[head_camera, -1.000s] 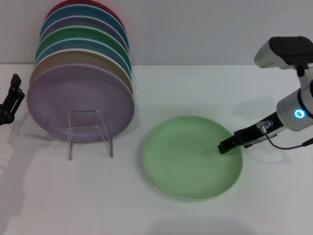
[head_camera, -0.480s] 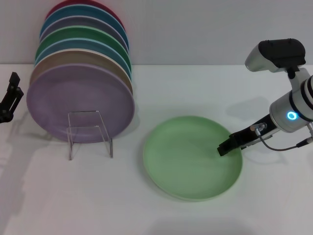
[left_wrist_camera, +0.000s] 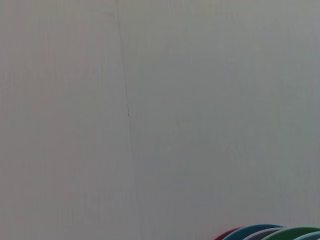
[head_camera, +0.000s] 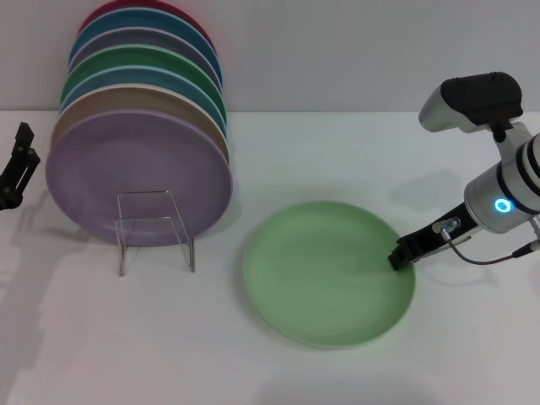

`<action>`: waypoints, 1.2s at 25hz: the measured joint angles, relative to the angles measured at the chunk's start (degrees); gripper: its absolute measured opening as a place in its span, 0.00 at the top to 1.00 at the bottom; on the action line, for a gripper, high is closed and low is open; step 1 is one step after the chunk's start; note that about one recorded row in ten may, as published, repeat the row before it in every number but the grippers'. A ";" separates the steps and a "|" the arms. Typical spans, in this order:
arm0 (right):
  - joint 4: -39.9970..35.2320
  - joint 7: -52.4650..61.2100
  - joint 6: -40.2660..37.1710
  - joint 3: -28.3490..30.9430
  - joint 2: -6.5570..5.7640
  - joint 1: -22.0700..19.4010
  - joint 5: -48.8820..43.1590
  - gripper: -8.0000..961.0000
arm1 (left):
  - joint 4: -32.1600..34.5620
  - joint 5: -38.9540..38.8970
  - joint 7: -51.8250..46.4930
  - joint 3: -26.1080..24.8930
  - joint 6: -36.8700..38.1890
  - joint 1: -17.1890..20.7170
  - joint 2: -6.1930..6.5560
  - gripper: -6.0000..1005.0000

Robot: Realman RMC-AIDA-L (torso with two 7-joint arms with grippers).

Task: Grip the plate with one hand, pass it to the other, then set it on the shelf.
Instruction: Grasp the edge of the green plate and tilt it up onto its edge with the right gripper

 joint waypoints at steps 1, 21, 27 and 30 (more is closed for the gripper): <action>0.02 -0.33 -0.03 0.00 0.04 -0.07 0.10 0.73 | -0.05 0.00 0.00 0.00 0.00 -0.01 0.00 0.19; 17.03 -8.22 0.57 3.70 2.99 -11.90 7.78 0.97 | -2.78 -0.08 0.66 -1.31 1.31 0.83 -0.09 0.19; 12.59 -9.18 2.73 9.95 2.43 -11.10 10.75 0.99 | -3.56 -0.08 0.71 -1.16 1.39 0.65 -0.01 0.19; 13.37 -7.71 7.05 12.07 1.98 -9.50 9.33 0.96 | -3.56 -0.08 0.77 -1.14 1.13 0.52 0.01 0.19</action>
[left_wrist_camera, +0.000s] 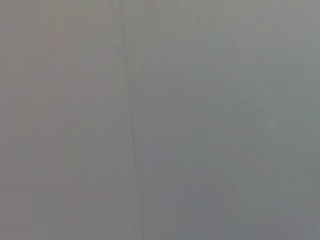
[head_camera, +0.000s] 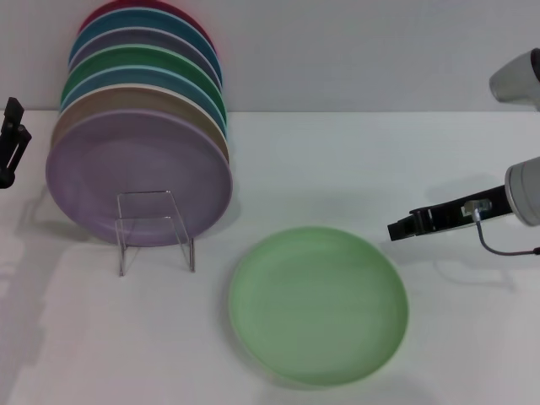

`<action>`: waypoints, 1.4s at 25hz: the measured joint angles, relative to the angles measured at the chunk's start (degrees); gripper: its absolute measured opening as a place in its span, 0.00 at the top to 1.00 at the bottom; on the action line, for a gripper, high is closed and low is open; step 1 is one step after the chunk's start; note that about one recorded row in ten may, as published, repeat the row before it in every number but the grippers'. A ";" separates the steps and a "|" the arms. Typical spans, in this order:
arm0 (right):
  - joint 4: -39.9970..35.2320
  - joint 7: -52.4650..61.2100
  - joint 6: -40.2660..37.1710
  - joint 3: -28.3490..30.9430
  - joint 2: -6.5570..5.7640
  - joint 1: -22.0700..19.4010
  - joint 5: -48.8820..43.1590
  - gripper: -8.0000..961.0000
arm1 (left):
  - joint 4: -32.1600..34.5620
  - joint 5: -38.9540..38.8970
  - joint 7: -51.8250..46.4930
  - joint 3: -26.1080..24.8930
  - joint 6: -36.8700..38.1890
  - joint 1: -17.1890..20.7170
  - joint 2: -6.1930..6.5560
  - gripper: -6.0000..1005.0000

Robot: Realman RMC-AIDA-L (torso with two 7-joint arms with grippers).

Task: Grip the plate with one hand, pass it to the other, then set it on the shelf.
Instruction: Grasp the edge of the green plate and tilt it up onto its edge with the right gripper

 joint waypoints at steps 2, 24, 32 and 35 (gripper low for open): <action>0.43 0.81 0.64 0.01 -0.09 0.47 -1.13 0.93 | 0.00 -0.01 0.01 -0.02 -0.12 -0.03 0.00 0.19; -7.20 4.96 1.61 -6.05 -0.79 7.86 -8.73 0.36 | 0.41 -0.01 0.03 -0.25 -0.35 -0.40 -0.09 0.19; -8.11 5.16 0.18 -6.50 -0.68 8.17 -8.78 0.24 | 0.74 -0.01 0.03 -0.27 -0.37 -0.80 -0.02 0.19; -8.52 5.52 -0.28 -7.48 -0.68 8.24 -8.78 0.24 | 0.78 -0.01 0.05 -0.26 -0.60 -0.82 0.00 0.19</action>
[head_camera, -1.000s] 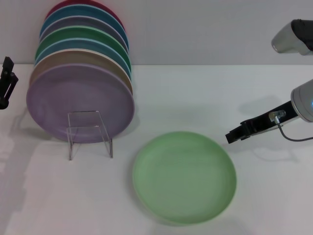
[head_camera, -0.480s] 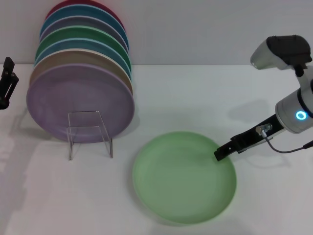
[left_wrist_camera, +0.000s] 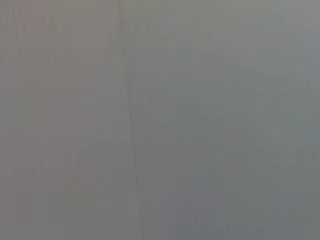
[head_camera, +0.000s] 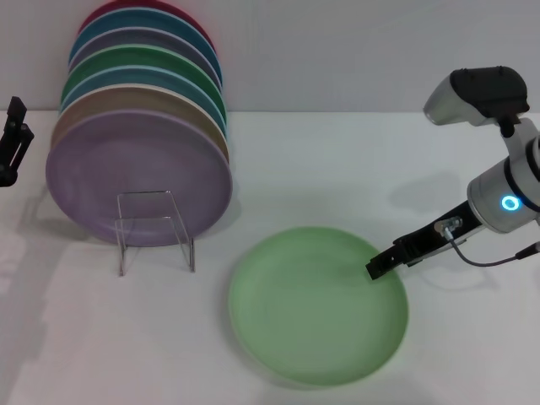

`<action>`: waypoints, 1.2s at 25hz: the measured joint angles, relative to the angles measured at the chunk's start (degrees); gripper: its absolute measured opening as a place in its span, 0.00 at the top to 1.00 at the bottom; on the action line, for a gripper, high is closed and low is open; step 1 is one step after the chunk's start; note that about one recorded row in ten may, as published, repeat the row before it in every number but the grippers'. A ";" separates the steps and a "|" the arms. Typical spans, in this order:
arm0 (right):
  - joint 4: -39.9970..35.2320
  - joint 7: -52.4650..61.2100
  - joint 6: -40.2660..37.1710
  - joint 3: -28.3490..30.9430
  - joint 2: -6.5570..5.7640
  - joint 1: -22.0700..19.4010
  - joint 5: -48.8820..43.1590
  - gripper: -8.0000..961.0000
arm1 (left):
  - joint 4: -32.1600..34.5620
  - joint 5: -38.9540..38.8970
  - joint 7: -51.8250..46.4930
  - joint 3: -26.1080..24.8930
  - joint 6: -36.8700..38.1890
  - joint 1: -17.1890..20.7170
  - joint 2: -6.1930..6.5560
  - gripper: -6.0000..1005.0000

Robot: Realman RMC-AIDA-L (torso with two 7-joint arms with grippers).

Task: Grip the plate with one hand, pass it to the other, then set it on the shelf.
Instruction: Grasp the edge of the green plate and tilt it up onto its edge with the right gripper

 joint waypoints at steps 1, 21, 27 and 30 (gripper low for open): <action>-0.14 0.17 -0.12 -0.37 0.00 0.04 0.00 0.24 | 0.00 0.00 0.00 0.00 0.00 0.00 0.00 0.19; -1.16 2.10 -1.15 -4.67 0.15 0.64 -0.18 0.63 | 0.02 0.00 0.86 0.00 -0.45 -0.29 0.00 0.19; -2.84 2.04 -3.05 -5.12 0.47 0.33 -0.18 0.75 | 0.02 0.00 2.76 0.13 -0.50 -0.50 -0.10 0.19; -2.73 2.05 -3.55 -5.36 0.49 0.12 -0.03 0.82 | -0.19 0.00 2.80 0.11 -0.53 -0.46 -0.10 0.19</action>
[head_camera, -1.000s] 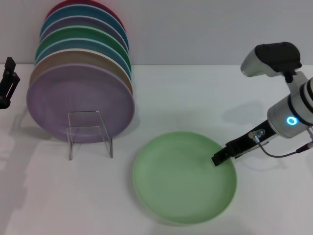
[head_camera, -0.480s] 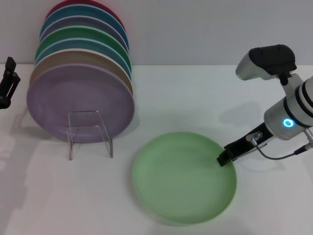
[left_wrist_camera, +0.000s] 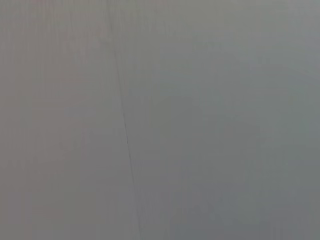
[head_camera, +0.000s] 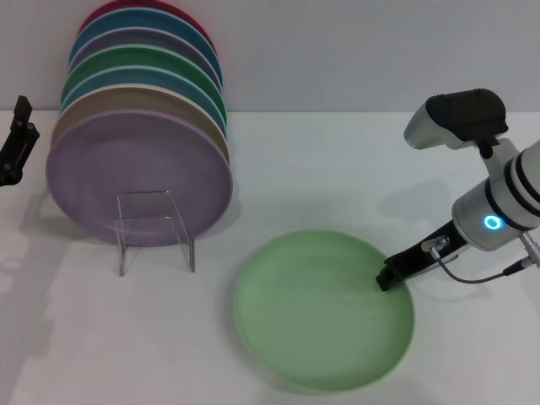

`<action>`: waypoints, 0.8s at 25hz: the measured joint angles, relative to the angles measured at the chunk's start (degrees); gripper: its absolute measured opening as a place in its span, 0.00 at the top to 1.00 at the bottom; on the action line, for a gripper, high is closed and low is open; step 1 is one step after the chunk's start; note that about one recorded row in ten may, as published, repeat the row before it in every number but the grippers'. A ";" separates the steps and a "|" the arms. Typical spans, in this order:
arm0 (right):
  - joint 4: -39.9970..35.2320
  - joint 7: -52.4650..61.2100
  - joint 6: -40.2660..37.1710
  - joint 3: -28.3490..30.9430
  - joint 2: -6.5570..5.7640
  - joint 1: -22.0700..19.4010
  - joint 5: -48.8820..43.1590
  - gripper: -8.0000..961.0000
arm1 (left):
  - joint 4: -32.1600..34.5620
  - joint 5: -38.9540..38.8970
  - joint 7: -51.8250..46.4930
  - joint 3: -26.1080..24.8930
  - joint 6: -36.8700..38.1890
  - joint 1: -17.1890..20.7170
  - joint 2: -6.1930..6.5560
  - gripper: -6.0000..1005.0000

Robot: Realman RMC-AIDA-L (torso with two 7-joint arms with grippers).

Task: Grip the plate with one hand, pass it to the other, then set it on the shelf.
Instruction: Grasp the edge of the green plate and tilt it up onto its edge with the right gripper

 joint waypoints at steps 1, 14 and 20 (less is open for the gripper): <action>0.22 -0.05 0.00 -0.01 0.00 -0.08 0.08 0.85 | 0.00 0.00 0.00 0.00 0.00 0.00 0.00 0.19; 2.30 -3.90 -0.86 0.06 1.10 -1.51 1.22 0.91 | -0.33 0.00 0.06 0.16 0.07 0.41 0.01 0.19; 3.44 -7.03 -0.87 -0.01 1.43 -2.98 4.34 0.92 | -0.48 0.00 -0.30 0.12 0.99 0.52 0.01 0.19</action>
